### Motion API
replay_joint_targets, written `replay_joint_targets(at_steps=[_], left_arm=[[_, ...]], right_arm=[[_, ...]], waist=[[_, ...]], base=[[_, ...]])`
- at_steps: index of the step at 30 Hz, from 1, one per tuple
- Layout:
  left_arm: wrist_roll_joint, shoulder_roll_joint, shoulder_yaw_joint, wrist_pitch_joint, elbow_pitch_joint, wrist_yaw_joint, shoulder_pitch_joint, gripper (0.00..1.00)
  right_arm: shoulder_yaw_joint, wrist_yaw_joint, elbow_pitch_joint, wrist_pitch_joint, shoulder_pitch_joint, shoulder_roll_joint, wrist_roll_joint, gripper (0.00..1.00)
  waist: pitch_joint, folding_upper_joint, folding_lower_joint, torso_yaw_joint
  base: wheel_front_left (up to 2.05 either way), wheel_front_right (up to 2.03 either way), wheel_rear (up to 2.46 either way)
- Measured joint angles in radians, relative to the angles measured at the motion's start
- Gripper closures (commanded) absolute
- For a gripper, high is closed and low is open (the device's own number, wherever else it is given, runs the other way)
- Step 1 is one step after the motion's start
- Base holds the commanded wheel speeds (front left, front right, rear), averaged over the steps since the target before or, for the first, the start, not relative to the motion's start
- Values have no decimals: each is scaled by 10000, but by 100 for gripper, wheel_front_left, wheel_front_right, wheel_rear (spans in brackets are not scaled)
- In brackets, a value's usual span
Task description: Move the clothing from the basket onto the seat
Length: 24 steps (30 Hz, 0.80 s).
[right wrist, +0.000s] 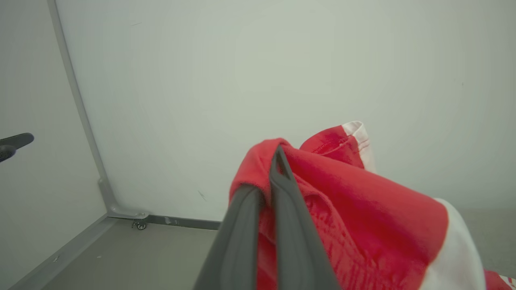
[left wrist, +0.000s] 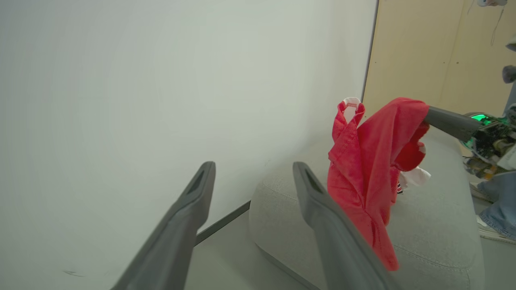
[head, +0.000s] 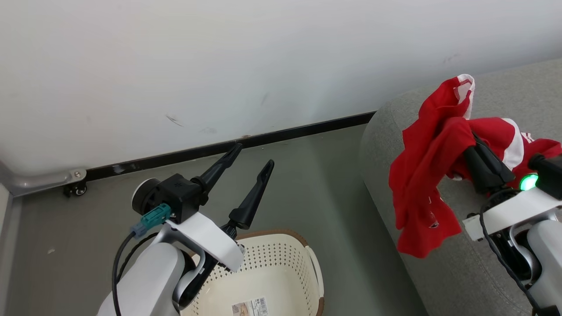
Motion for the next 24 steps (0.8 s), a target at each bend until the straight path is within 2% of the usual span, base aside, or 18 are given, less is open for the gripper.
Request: replay_joint_targets(at_steps=[16,24], left_arm=[[-360,194,-1108,-10,-842,-38,11,0],[-608,485,-1680,-6,-1175,-38,10,0]], right_arm=[[-1446,0,-479,0,1706,282,-828,100],[-2019,0,-811,0,2240,376,-1210,100]], waist=[[-72,0,0,-727],[-30,0,0,-1146]], base=[[0,0,0],[0,0,0]])
